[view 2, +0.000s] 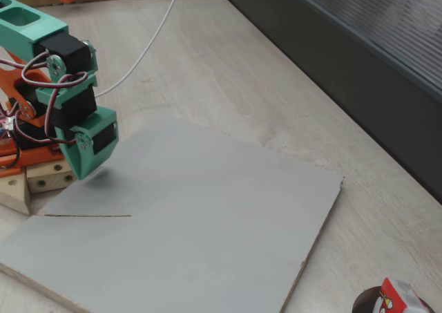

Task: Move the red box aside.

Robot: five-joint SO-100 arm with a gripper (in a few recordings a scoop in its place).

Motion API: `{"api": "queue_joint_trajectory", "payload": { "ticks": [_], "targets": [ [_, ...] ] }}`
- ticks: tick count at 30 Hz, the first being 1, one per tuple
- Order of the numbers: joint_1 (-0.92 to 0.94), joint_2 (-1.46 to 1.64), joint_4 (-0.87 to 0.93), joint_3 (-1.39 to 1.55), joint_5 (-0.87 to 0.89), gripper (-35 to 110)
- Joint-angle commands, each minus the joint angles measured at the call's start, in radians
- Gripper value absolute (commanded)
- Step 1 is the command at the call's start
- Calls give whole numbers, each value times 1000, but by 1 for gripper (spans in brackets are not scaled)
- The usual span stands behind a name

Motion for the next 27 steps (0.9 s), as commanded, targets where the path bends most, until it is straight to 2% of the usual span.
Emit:
{"api": "queue_joint_trajectory", "payload": {
  "ticks": [1, 27],
  "targets": [
    [-2, 74, 2, 2, 6, 4],
    [-14, 74, 15, 17, 3, 4]
  ]
}}
